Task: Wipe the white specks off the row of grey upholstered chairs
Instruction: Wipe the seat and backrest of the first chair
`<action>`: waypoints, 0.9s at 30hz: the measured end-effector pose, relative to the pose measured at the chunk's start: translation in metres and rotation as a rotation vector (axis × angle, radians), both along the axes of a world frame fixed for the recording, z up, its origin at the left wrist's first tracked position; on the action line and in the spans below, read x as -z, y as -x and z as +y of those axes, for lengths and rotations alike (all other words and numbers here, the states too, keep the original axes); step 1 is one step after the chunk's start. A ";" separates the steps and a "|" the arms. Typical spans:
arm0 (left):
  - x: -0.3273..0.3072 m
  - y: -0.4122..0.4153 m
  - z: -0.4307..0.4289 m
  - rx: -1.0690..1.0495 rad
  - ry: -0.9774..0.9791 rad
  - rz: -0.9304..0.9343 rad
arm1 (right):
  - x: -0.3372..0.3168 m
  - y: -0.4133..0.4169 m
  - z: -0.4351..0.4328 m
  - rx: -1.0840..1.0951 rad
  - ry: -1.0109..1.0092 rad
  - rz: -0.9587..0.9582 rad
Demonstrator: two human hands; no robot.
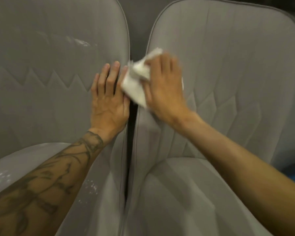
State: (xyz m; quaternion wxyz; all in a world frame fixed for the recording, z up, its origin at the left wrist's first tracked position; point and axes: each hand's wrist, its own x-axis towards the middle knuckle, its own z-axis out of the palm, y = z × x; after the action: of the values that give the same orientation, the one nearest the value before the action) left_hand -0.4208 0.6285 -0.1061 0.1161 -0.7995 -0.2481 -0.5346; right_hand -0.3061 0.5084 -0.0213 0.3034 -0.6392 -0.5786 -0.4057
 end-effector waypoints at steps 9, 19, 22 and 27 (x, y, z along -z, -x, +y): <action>0.004 -0.002 0.004 0.028 -0.005 -0.043 | -0.011 -0.002 0.012 0.054 -0.048 0.023; -0.003 0.001 -0.003 -0.023 0.032 0.017 | 0.145 0.020 -0.067 -0.136 0.263 -0.023; -0.003 0.000 -0.002 -0.066 0.014 0.033 | 0.092 0.012 -0.033 -0.057 0.065 0.026; -0.003 0.000 -0.002 -0.083 0.023 0.065 | 0.081 0.019 -0.024 0.011 -0.029 0.123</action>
State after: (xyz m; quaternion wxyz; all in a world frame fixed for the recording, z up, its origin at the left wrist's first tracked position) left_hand -0.4209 0.6267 -0.1028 0.1370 -0.8068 -0.2833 -0.5000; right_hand -0.3253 0.4843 -0.1018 0.3453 -0.6615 -0.5495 -0.3757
